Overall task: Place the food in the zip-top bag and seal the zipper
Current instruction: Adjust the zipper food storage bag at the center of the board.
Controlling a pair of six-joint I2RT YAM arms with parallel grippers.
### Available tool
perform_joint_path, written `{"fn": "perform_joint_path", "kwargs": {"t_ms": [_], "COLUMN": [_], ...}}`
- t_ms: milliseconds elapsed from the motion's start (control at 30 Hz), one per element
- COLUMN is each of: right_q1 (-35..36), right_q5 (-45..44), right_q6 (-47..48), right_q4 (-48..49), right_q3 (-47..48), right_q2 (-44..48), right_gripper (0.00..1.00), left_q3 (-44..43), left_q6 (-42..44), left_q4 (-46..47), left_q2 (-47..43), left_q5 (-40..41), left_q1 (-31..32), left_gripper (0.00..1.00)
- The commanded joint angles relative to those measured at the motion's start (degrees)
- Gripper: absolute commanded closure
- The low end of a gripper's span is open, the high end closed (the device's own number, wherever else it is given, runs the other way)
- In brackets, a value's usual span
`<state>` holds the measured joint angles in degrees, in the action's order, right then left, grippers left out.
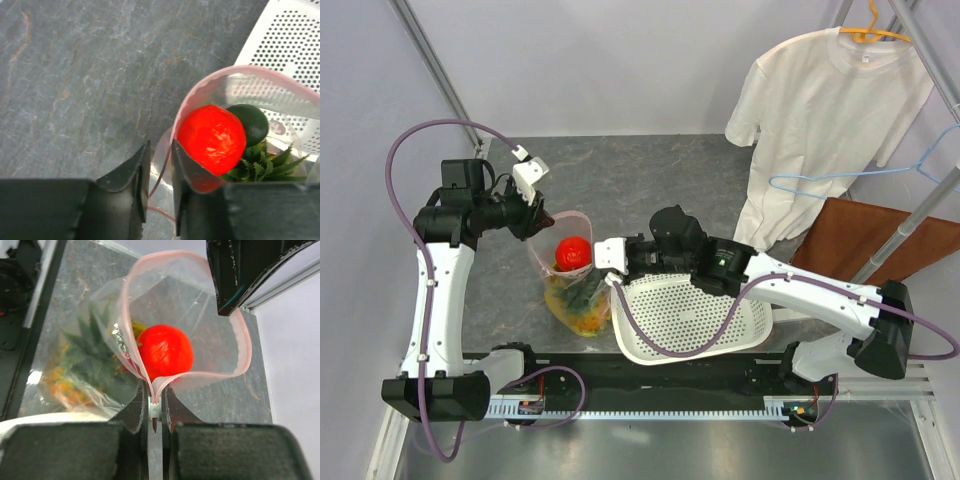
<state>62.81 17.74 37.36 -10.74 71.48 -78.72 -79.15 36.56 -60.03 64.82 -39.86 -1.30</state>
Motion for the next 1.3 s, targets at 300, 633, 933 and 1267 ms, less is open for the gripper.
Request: {"fn": "perform_joint_path", "kwargs": {"t_ms": [300, 633, 933, 1267], "right_q1": [0.30, -8.12, -11.48, -11.48], "right_q5": [-11.76, -3.00, 6.16, 10.74], "right_q6": [0.07, 4.90, 9.39, 4.92], "right_q4": [25.77, 12.34, -0.59, -2.35], "right_q3": [4.37, 2.62, 0.15, 5.07], "right_q2": [-8.03, -1.71, 1.28, -0.65], "right_gripper": [1.00, 1.00, 1.00, 1.00], "left_q3": [-16.91, -11.91, -5.66, -3.83], "left_q6": [-6.32, -13.07, -14.85, -1.77], "left_q4": [0.35, 2.37, 2.46, 7.47], "left_q2": [4.71, 5.84, 7.35, -5.48], "left_q5": [4.96, 0.25, -15.16, -27.99], "left_q1": [-8.10, -7.93, -7.66, -6.26], "left_gripper": [0.98, 0.98, 0.66, 0.04]}}
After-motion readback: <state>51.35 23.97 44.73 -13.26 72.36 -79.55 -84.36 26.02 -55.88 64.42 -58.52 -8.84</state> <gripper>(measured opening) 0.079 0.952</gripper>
